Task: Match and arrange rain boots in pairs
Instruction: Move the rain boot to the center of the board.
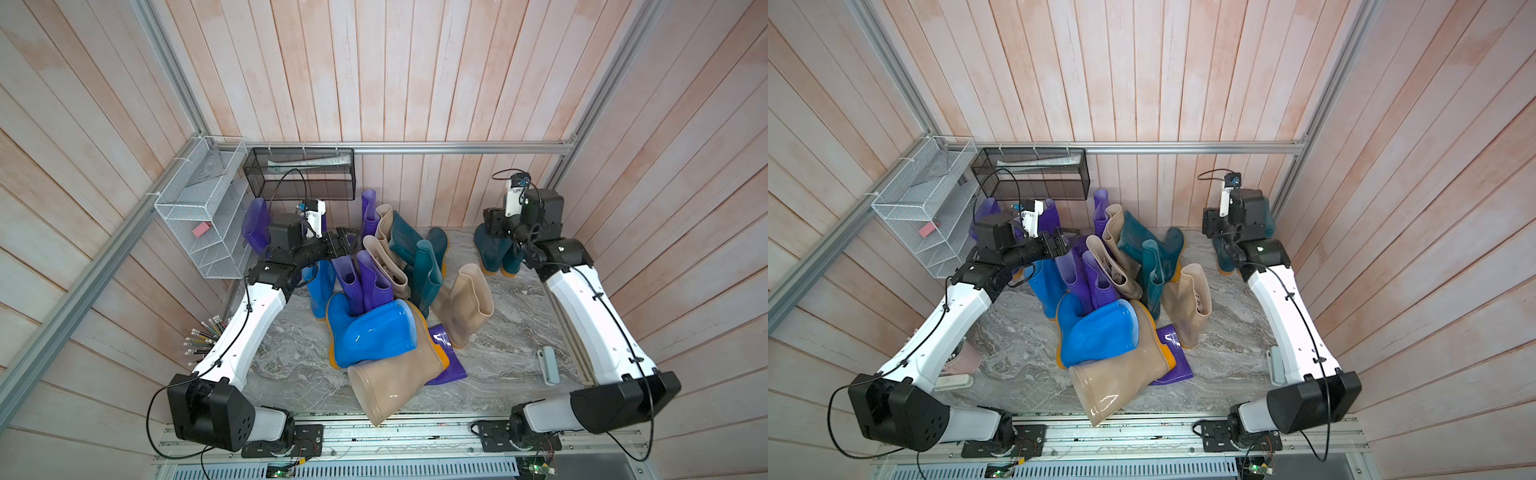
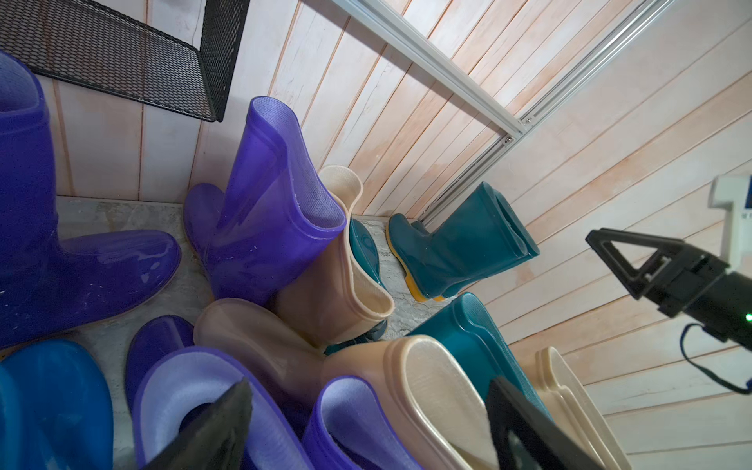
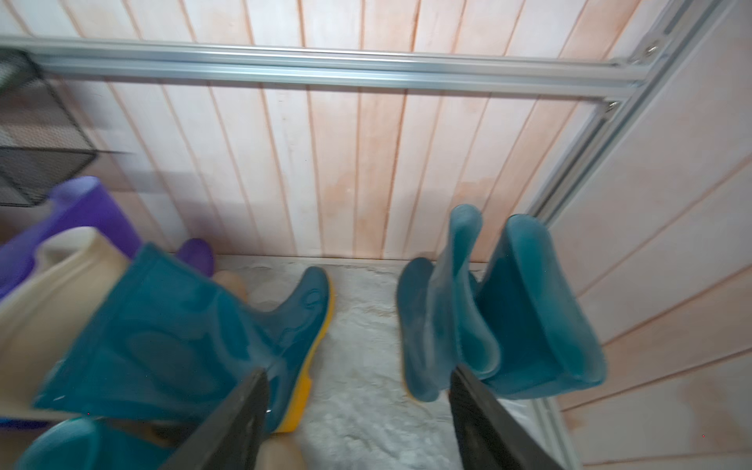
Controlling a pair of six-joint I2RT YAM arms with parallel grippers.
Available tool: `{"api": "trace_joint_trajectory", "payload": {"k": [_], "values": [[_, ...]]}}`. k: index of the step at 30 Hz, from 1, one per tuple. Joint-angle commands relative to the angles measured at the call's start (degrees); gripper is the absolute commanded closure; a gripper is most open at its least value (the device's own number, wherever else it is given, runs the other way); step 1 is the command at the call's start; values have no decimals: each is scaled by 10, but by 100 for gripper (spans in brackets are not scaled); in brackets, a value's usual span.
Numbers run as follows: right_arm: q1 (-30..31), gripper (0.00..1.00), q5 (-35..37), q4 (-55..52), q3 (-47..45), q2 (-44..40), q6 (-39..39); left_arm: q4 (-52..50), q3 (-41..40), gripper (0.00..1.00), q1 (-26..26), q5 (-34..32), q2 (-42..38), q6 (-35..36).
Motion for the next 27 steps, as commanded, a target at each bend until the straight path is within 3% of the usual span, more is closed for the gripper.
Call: {"api": "trace_joint_trajectory", "payload": {"k": [1, 10, 17, 20, 24, 27], "values": [[19, 26, -58, 14, -72, -46, 59, 24, -5, 8, -7, 21, -16, -9], [88, 16, -43, -105, -211, -154, 92, 23, -4, 7, -47, 24, -24, -1], [94, 18, -7, -155, -250, -196, 104, 25, -4, 7, -50, 26, -23, -4], [94, 43, -2, -147, -256, -192, 99, 26, -6, 7, -51, 25, -24, -4], [94, 97, 31, -150, -248, -171, 90, 24, -4, 7, -51, 25, -24, -2], [94, 100, 46, -145, -237, -177, 89, 23, -5, 7, -51, 19, -28, 0]]}}
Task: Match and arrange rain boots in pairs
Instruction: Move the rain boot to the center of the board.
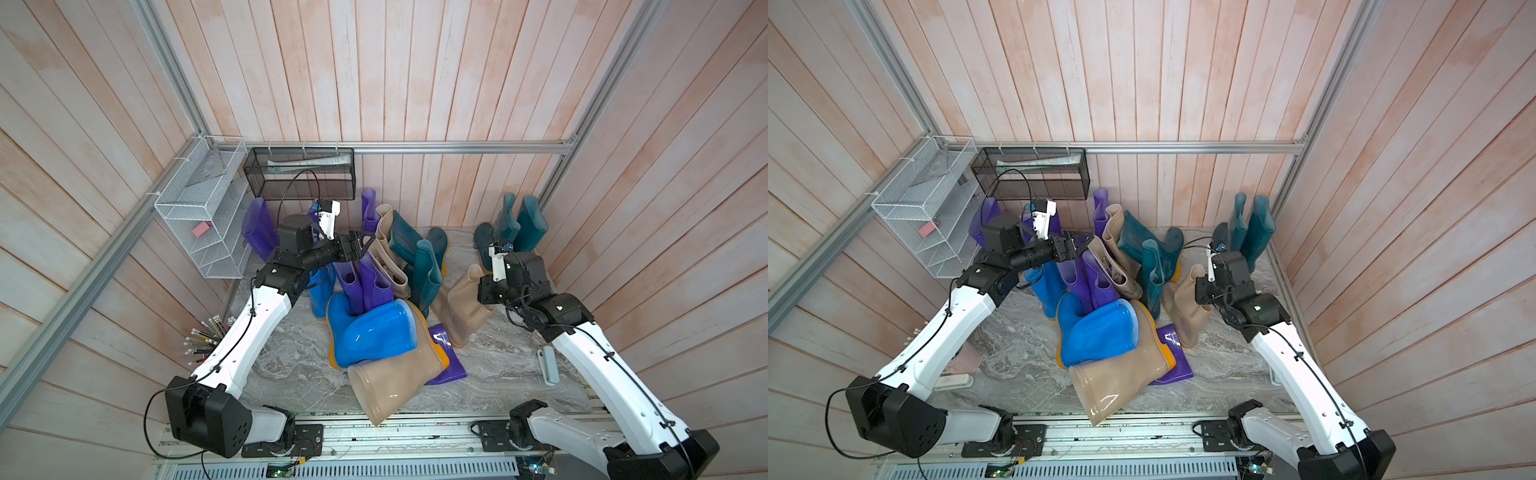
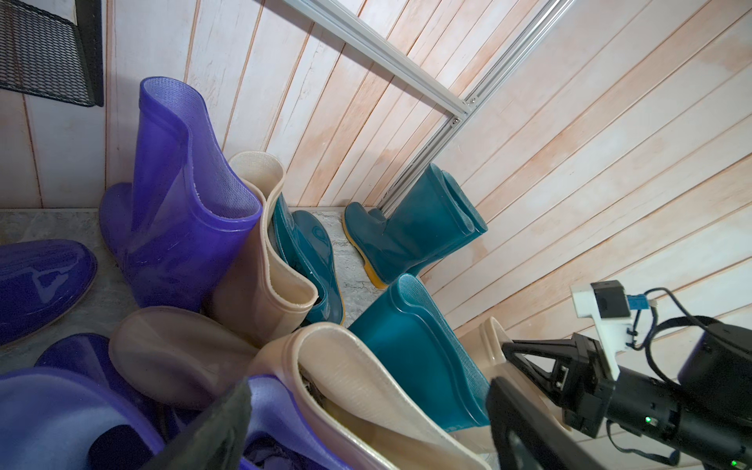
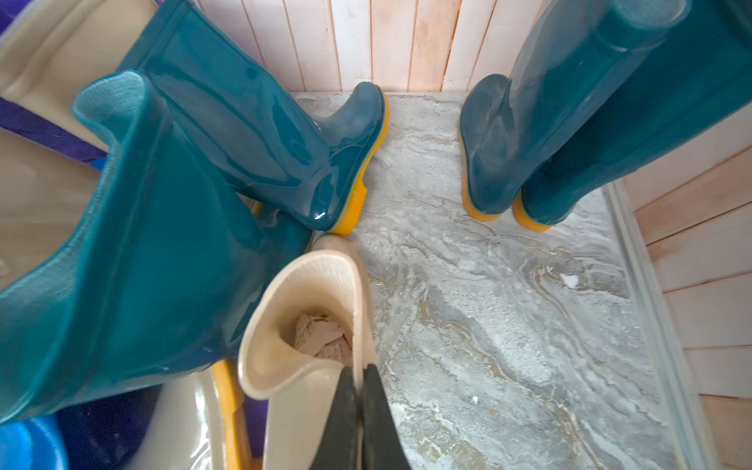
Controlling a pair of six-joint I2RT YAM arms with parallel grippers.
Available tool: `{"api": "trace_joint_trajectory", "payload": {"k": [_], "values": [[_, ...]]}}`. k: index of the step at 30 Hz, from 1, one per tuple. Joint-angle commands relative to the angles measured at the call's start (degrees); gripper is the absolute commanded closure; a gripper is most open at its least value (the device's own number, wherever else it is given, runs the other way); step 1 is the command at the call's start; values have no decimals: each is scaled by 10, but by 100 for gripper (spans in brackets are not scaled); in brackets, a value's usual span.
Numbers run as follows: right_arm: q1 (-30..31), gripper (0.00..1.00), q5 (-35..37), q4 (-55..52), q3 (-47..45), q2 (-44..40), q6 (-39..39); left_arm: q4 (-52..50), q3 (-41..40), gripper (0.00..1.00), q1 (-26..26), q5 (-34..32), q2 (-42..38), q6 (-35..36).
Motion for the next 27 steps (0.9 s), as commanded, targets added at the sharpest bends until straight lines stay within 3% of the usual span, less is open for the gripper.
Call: {"api": "trace_joint_trajectory", "payload": {"k": [1, 11, 17, 22, 23, 26, 27], "values": [[2, 100, 36, -29, 10, -3, -4, 9, -6, 7, 0, -2, -16, 9], [-8, 100, 100, -47, 68, -33, -18, 8, -5, 7, 0, -3, -16, 8], [-59, 100, 91, -51, 70, -50, -16, 7, -4, 7, 0, -2, -18, 7], [-127, 100, 33, -57, 45, -62, -8, 11, -6, 7, 0, 3, -20, 4], [-127, 92, 36, -64, 48, -63, -11, 11, -5, 7, 0, 3, -20, 4], [-127, 47, 31, -73, 64, -72, -7, 14, -8, 7, 0, 6, -19, 0], [-127, 44, 27, -73, 67, -76, -8, 15, -7, 7, 0, 8, -18, -1]]}}
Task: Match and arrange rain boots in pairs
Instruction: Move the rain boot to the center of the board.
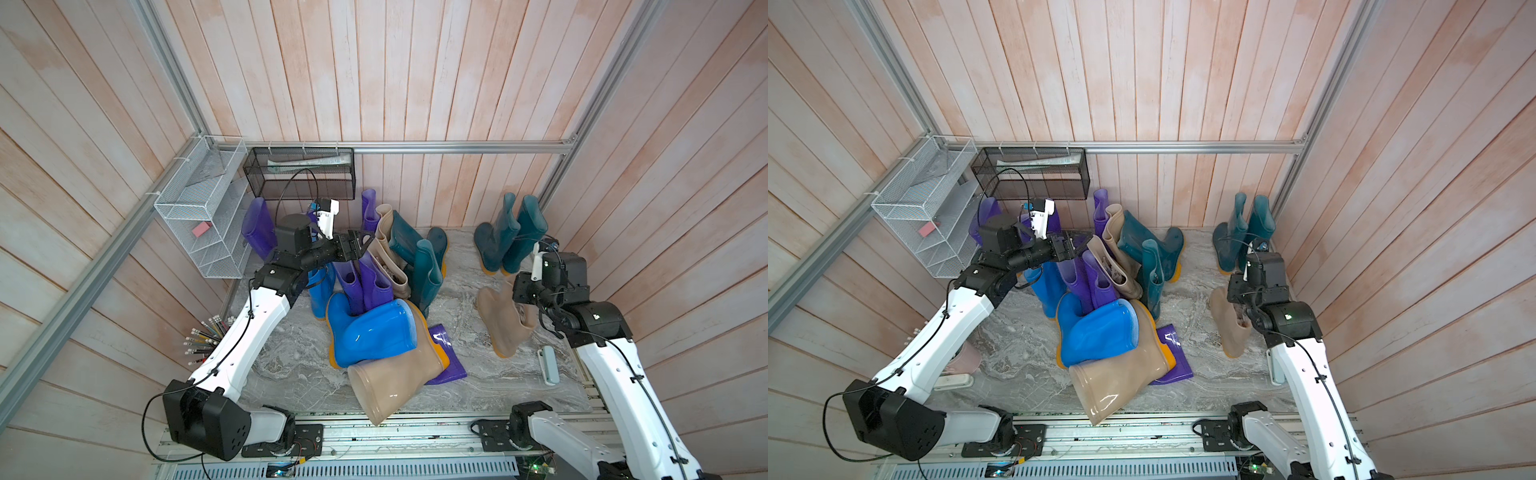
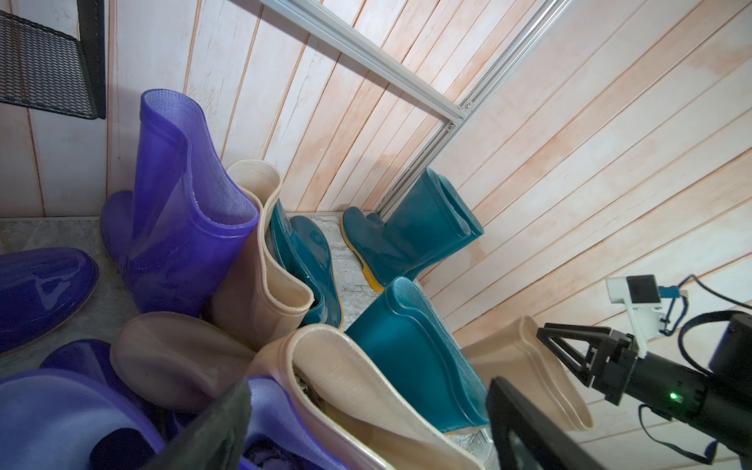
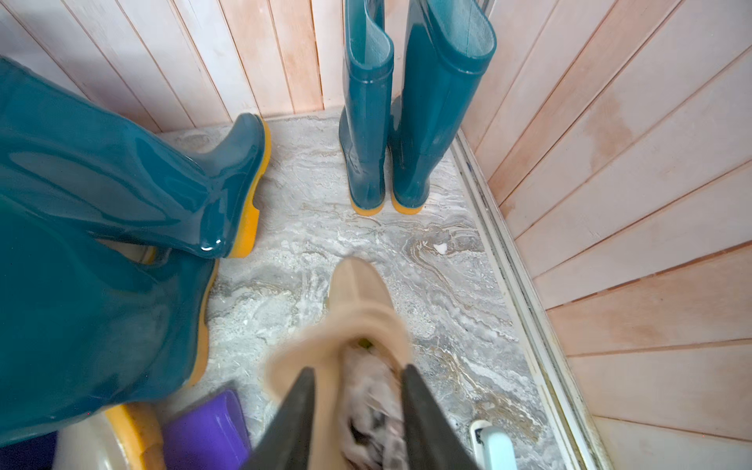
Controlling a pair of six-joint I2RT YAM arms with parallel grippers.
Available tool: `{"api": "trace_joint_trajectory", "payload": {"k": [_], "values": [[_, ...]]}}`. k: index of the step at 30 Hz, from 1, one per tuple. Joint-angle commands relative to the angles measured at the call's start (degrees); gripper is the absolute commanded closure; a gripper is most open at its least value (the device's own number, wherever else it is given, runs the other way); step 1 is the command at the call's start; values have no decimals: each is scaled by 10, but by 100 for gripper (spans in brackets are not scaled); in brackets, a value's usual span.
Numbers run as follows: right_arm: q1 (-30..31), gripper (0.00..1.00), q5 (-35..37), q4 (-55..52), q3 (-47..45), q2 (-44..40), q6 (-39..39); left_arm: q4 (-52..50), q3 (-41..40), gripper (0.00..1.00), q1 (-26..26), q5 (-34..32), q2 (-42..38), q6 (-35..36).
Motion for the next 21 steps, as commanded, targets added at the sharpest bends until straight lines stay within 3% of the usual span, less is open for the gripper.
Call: {"api": "trace_joint_trajectory", "payload": {"k": [1, 5, 10, 14, 18, 21], "values": [[-2, 42, -19, 9, 24, -19, 3, 12, -7, 7, 0, 9, -8, -2], [-2, 29, -11, 0, 15, -31, 7, 13, -6, 7, 0, 9, -9, -1], [-2, 21, 63, -16, 14, -55, 23, 13, -7, 7, 0, 9, -8, -1], [-3, 6, 106, -11, 2, -87, 30, 14, -8, 7, -1, 11, -7, -4], [-3, 5, 66, -30, -21, -73, 22, 19, -8, 7, -1, 25, -5, -5], [-3, 5, 73, -45, -36, -60, 40, 18, -8, 7, -1, 29, -3, -6]]}}
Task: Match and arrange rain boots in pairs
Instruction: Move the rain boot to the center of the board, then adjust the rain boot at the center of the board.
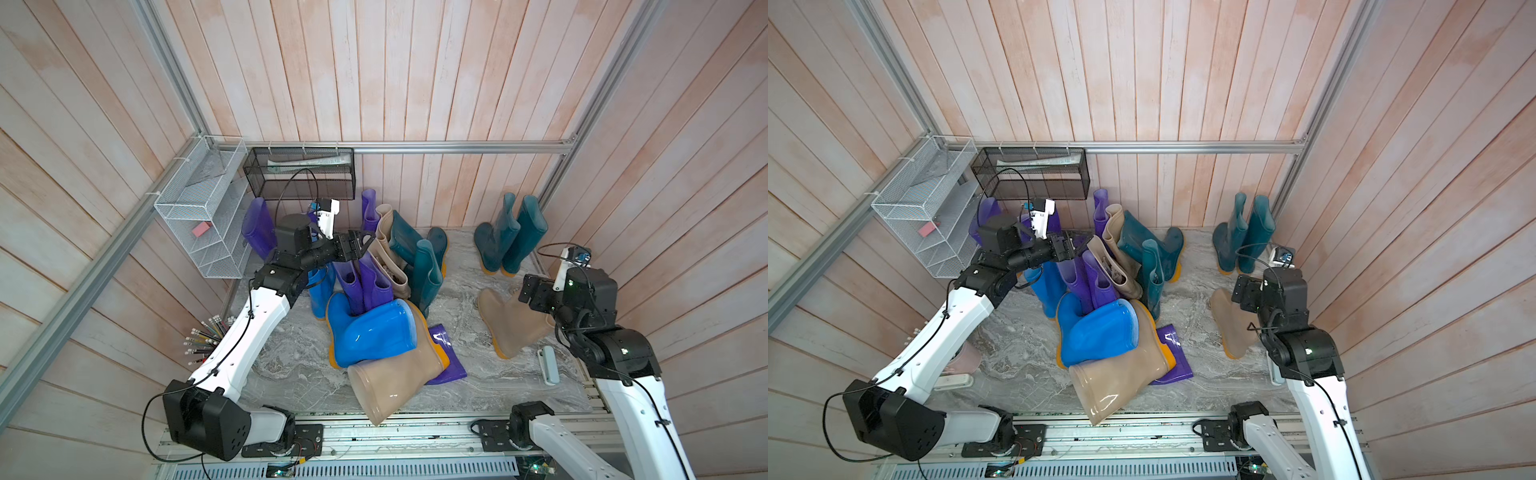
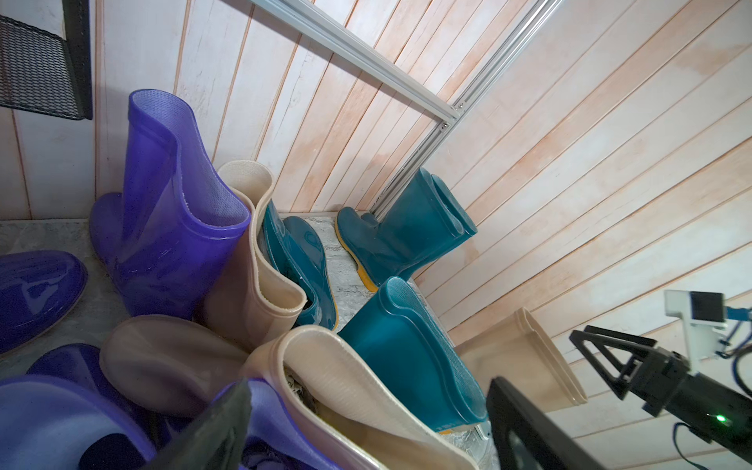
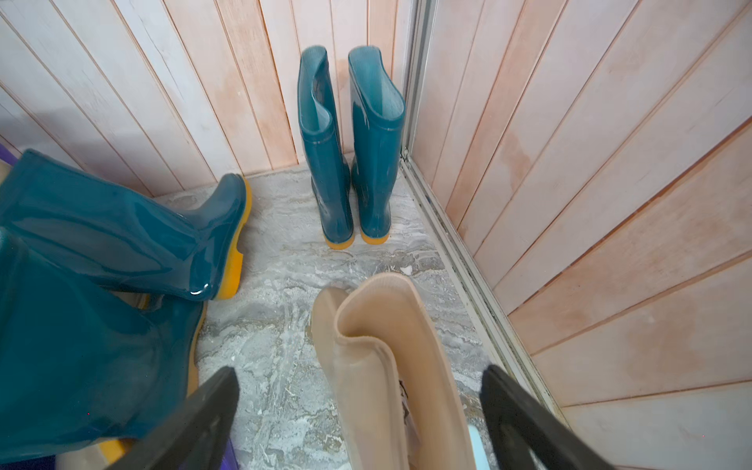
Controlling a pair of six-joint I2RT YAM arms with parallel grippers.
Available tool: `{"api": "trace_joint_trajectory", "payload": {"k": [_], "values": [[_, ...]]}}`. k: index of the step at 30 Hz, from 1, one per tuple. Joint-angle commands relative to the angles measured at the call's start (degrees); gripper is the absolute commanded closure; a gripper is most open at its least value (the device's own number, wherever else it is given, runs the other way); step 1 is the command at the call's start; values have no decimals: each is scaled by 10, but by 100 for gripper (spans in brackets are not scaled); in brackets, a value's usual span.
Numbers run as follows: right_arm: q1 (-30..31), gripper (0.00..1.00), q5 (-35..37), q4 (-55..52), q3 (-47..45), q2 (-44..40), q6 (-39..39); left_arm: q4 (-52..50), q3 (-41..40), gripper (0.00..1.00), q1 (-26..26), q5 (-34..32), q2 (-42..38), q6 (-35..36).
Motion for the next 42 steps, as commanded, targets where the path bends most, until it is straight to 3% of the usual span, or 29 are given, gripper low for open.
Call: {"api": "trace_joint_trajectory", "payload": {"k": [1, 7, 15, 19, 23, 26, 29, 32, 34, 35, 42], "values": [[-3, 5, 19, -35, -26, 17, 25, 12, -7, 7, -1, 16, -4, -1], [-3, 5, 64, -19, -61, -20, 39, 15, -9, 7, -2, 16, -4, -2], [-22, 4, 85, -17, -72, -5, 51, 12, -8, 7, -3, 10, -7, 2], [-54, 2, 30, -11, -72, 3, 42, 11, -9, 7, -4, 8, -8, 1], [-82, 3, -92, 2, -74, 29, 45, 11, -8, 7, -4, 10, -7, -1], [-99, 14, -144, 9, -80, 43, 45, 7, -6, 7, -3, 6, -7, 2], [-100, 37, -156, 11, -81, 47, 40, 9, -7, 7, -4, 3, -10, 4], [-100, 77, -162, 15, -81, 47, 39, 7, -7, 7, -4, 2, -7, 4], [-100, 96, -158, 19, -76, 49, 36, 8, -6, 7, -4, 5, -6, 2], [-100, 100, -146, 22, -72, 50, 34, 7, -6, 7, -3, 5, -6, 2], [-103, 100, -60, 78, -56, 50, 46, 10, -8, 7, -4, 9, -8, -1]]}}
